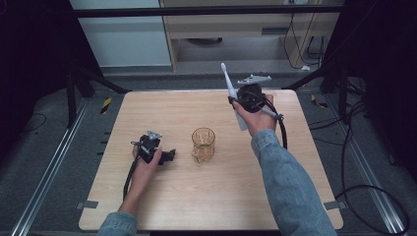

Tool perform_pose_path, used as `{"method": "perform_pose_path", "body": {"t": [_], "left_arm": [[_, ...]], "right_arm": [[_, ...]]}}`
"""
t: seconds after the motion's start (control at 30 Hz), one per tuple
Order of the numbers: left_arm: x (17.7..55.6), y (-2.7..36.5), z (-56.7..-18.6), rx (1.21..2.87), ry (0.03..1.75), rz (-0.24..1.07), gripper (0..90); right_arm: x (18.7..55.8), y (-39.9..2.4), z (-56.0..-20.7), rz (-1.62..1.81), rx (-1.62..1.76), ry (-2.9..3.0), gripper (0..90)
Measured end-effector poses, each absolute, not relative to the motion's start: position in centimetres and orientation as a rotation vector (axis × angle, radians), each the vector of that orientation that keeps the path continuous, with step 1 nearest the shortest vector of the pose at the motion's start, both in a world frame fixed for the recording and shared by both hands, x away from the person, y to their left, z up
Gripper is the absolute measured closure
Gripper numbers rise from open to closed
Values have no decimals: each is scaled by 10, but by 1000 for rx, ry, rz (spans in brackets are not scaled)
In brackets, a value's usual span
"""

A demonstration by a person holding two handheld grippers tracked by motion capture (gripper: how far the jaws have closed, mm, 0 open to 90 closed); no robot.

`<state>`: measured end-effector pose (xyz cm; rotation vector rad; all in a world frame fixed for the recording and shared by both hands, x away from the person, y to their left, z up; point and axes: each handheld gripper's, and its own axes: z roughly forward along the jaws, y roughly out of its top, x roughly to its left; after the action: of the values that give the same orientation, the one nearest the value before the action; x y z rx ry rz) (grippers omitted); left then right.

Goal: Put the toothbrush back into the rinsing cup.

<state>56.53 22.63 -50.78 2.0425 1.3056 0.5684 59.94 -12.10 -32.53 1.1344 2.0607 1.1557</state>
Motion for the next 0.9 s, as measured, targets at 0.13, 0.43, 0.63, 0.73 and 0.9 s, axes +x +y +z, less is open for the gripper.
{"method": "perform_pose_path", "body": {"t": [0.13,0.43,0.63,0.73,0.9], "left_arm": [[565,226,-508,2042,1306,568,0],[565,226,-508,2044,1304,569,0],[565,226,-508,2044,1304,570,0],[565,226,-508,2044,1304,570,0],[565,226,-508,2044,1304,570,0]], "right_arm": [[599,-116,-321,1173,1125,2049,668],[601,-104,-310,1200,1089,2030,668],[598,-96,-308,1226,1046,2020,668],[597,-91,-307,1255,1020,2015,668],[594,-83,-305,1294,969,2003,668]]}}
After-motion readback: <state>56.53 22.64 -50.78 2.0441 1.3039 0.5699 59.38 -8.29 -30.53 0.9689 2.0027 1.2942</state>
